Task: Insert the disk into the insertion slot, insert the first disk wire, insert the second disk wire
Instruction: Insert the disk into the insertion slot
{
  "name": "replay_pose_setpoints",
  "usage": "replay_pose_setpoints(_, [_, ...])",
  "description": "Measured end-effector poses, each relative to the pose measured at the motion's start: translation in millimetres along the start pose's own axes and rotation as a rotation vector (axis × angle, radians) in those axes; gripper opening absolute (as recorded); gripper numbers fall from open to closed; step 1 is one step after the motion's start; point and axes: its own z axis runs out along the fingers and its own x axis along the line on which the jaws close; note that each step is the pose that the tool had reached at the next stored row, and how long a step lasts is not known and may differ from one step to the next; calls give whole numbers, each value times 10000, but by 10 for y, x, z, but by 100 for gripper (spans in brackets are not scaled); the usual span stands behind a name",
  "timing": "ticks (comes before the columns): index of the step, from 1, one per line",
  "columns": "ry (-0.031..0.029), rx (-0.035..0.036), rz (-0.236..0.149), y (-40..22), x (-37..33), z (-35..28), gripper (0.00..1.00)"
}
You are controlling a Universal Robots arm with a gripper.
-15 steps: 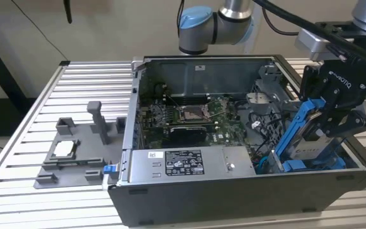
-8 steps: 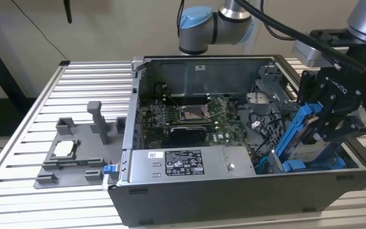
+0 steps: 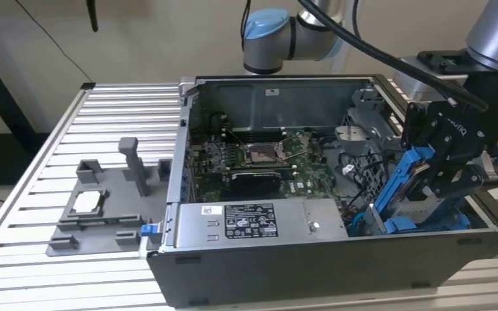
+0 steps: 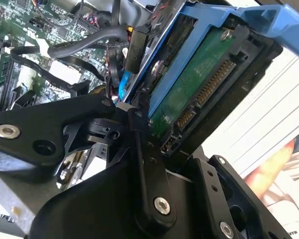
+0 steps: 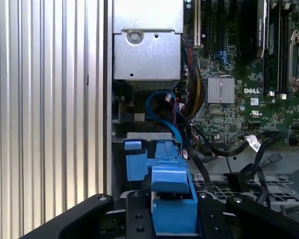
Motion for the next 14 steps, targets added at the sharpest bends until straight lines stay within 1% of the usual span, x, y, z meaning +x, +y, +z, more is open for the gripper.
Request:
replay_pose_setpoints(2, [-3,0,0,0,0,2,33])
replay_pose_setpoints(3, [0,0,-1,0,0,1,35])
replay_pose_setpoints(4, [-2,0,0,0,0,2,40])
replay_pose_setpoints(6, [-1,0,0,0,0,3,40])
replay_pose_setpoints(7, [0,0,0,0,0,3,47])
replay_pose_setpoints(8, [-3,0,1,1,0,3,47])
replay_pose_setpoints(11, [4,0,2,3,0,-46,47])
replay_pose_setpoints(14, [5,15,0,5,-1,-124,47])
